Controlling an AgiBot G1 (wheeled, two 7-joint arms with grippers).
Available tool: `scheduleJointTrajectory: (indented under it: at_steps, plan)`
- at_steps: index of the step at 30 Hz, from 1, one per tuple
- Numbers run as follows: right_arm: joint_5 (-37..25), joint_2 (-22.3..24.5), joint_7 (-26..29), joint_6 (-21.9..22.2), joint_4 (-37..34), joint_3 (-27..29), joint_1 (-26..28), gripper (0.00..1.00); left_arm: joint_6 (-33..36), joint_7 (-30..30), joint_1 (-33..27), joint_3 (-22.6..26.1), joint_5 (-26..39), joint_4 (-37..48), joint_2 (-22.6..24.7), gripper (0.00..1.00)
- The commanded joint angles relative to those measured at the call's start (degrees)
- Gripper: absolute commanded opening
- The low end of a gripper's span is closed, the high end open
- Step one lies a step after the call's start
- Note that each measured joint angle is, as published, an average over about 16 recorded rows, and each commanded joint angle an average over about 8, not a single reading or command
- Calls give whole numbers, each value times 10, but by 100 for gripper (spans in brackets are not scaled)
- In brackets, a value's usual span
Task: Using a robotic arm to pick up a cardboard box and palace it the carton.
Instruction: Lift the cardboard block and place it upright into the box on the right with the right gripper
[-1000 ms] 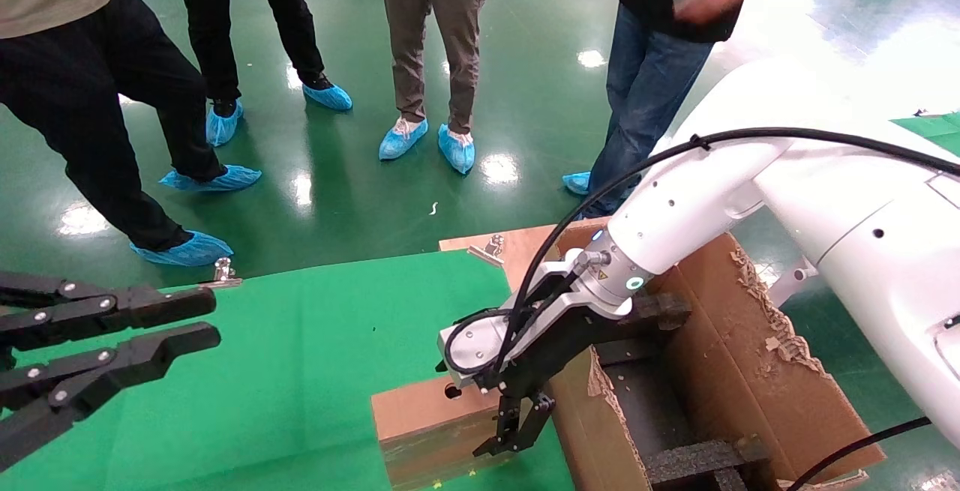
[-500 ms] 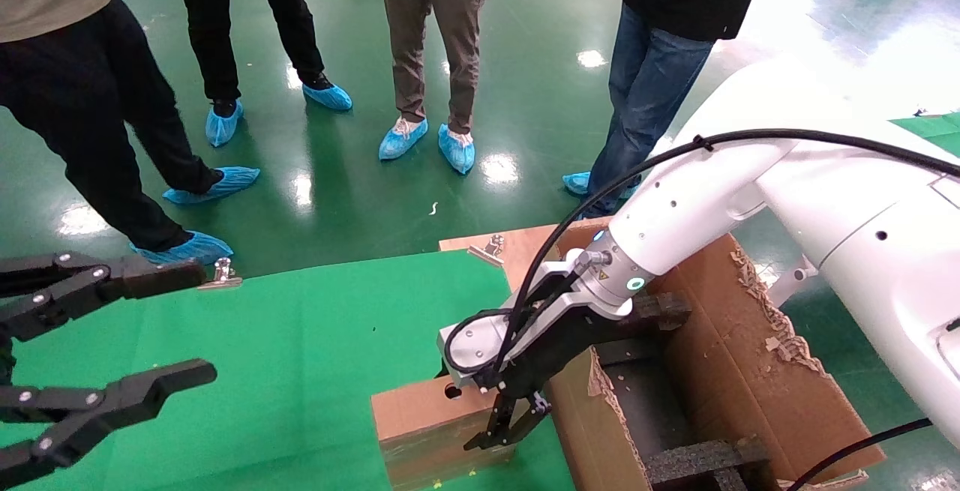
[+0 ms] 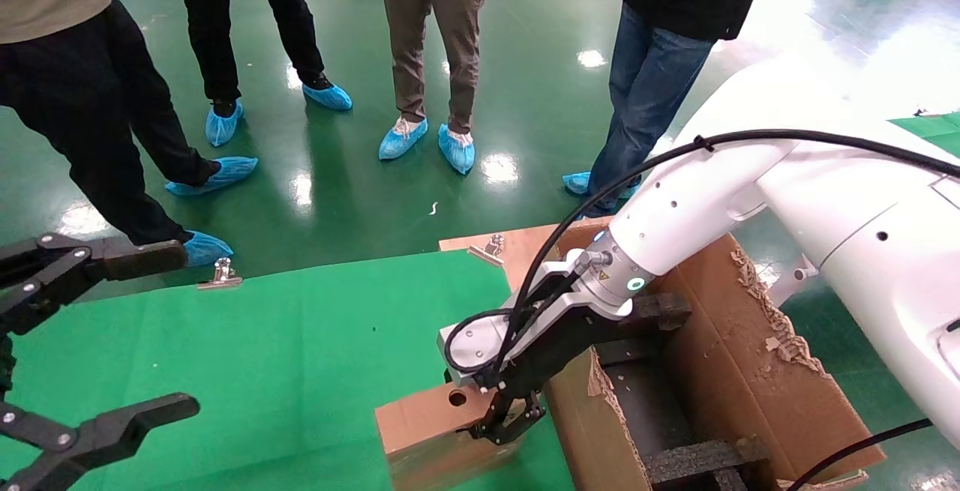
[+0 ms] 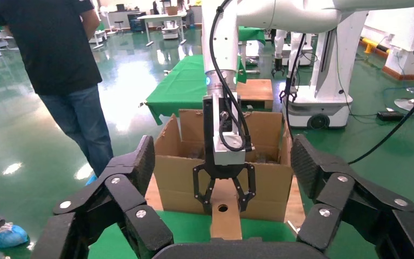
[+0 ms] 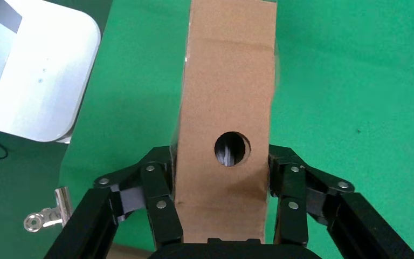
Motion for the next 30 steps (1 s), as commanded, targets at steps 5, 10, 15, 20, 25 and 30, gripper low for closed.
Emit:
scheduleJointTrajectory:
  at_steps: [5,10,15,20,25,30]
  plan:
    - [1,1,0,3,0,-1,1,0,0,0,0,0,0,0,0,100]
    - [4,5,3,6,-8,-2,22,0,0,0,0,0,0,0,0,100]
    - [12,5,8,1,-30,-3,77,0,0,0,0,0,0,0,0,100]
    - [21,6,7,-3,-61,-10,147,0,0,0,0,0,0,0,0,100]
    - [29,8,-1,-4,-95,-22,213,0,0,0,0,0,0,0,0,100]
    - [40,12,-13,-4,-128,-37,262,0,0,0,0,0,0,0,0,100]
